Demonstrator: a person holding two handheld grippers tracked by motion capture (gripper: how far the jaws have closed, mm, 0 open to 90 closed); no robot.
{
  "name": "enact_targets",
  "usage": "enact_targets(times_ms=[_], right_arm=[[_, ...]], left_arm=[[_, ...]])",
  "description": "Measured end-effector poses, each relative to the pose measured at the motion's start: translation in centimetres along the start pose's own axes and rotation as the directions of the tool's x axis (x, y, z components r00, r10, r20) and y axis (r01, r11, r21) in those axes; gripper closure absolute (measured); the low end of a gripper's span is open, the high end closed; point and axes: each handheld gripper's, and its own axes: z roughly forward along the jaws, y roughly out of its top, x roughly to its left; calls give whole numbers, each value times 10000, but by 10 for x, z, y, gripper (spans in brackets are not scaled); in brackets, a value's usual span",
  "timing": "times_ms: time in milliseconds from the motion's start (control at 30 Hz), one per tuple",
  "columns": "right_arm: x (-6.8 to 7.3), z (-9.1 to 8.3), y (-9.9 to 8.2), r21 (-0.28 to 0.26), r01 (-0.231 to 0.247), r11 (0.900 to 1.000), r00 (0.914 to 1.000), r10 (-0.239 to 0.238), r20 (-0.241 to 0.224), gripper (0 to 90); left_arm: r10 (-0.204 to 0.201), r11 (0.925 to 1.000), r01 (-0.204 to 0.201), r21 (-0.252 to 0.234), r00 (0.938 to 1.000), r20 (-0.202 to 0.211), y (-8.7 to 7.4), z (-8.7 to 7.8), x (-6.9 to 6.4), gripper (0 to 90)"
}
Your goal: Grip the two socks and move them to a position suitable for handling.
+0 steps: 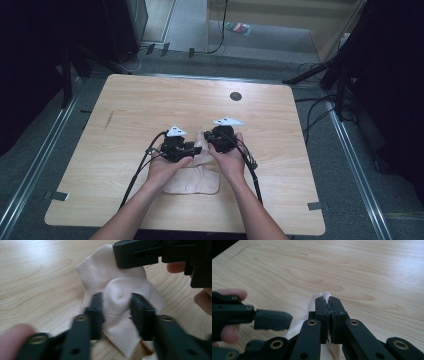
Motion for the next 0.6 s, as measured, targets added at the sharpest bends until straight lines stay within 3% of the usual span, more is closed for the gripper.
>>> enact_targets(times_ms=[33,67,100,133,233,267,333,400,433,467,533,600], right_arm=[[0,0,0,0,0,10000,10000,0,0,878],[0,-1,1,-47,-37,10000,10000,37,29,878],[-2,-5,2,-254,-134,9996,9998,137,107,878],[-2,-5,2,-254,-134,9996,9998,137,107,878],[-9,-12,4,-561,-574,9968,9983,577,40,878],[-13,-17,4,-754,-852,9935,9963,854,-7,878],[-15,-19,4,-804,-938,9923,9955,944,35,878],[-15,-19,4,-803,-905,9927,9958,915,90,878],[-15,-19,3,-796,-883,9929,9959,894,102,878],[-15,-19,3,-796,-883,9929,9959,894,102,878],[-13,-18,3,-766,-825,9936,9965,833,80,878],[-10,-17,2,-706,-734,9948,9972,740,62,878]], left_arm=[[0,10000,0,0,10000,0,0,0,0,761],[18,10000,-18,-50,10000,-80,1,-1,-1,761],[120,9999,-120,-53,9999,-54,3,-6,0,879],[120,9999,-120,-53,9999,-54,3,-6,0,900],[244,9997,-245,-92,9996,-126,4,-13,5,900],[112,9994,-115,-314,9999,-99,4,-17,9,900],[-71,9984,76,-567,9999,92,5,-19,9,894],[-117,9978,124,-645,9999,108,6,-18,8,691],[-267,9970,289,-720,9991,318,7,-15,7,629],[-348,9971,383,-656,9980,536,7,-13,6,629],[-271,9993,286,-232,9978,613,9,-3,1,452],[-292,9990,282,348,9992,271,12,12,-6,310]])
